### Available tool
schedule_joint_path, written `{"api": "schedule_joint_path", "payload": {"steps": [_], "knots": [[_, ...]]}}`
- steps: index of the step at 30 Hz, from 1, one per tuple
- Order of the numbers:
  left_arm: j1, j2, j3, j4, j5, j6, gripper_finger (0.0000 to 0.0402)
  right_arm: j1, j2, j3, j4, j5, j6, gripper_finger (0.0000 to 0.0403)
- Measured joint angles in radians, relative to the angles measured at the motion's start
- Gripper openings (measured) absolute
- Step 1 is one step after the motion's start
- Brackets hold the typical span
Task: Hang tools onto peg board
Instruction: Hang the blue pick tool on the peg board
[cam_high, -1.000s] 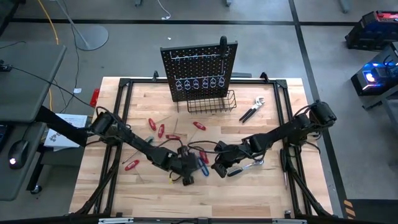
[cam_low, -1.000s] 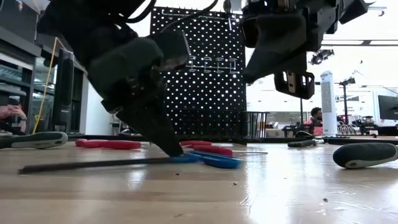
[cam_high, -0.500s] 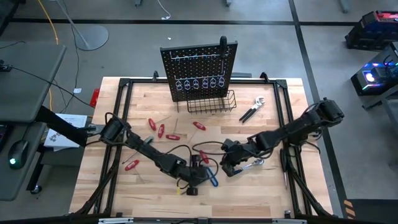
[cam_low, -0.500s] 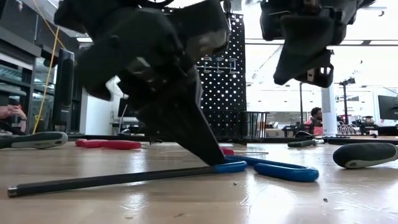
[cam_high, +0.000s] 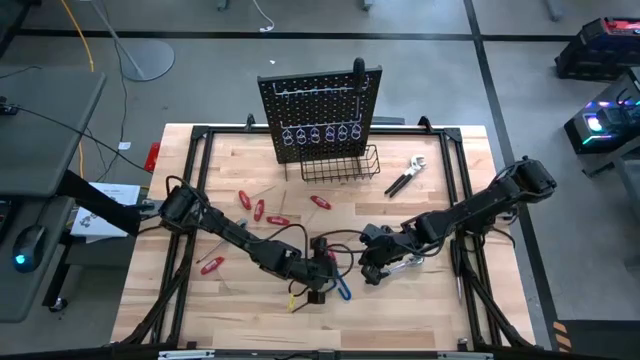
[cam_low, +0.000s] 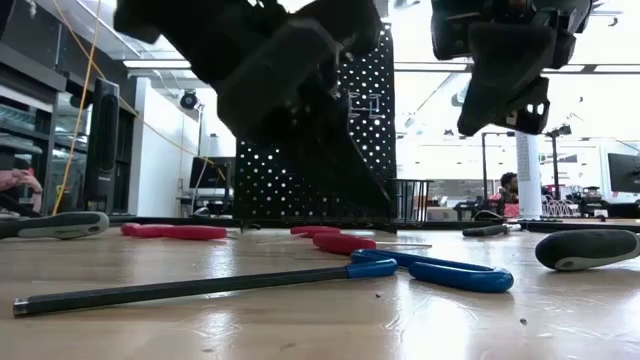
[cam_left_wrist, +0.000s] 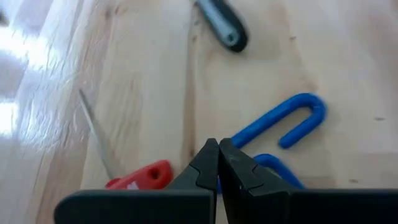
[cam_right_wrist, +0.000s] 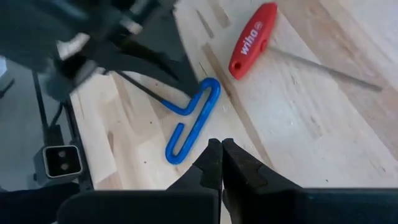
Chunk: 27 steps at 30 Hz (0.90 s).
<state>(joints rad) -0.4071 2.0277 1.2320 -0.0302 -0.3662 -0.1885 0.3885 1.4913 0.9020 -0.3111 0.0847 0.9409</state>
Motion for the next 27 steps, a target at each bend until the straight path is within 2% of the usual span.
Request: {"api": "schedule_joint_path", "payload": {"steps": [4,8,18,24,27], "knots": [[0.009,0.006,0.000,0.024,0.000,-0.027,0.0000,0.000,-0.042,0.000,-0.030,0.037,0.000,0.0000],[0.017,0.023,0.000,0.047,0.044,-0.035,0.0000,-0.002,-0.087,0.000,-0.069,0.066,0.000,0.0000],[0.001,0.046,0.000,0.057,0.053,-0.183,0.0000,-0.002,-0.184,0.000,-0.163,0.159,0.046,0.0000],[-0.002,0.090,0.003,0.123,0.178,-0.290,0.0000,-0.002,-0.196,0.000,-0.176,0.159,0.077,0.0000],[0.000,0.112,0.001,0.226,0.290,-0.307,0.0000,-0.001,-0.196,0.000,-0.179,0.158,0.082,0.0000]]}}
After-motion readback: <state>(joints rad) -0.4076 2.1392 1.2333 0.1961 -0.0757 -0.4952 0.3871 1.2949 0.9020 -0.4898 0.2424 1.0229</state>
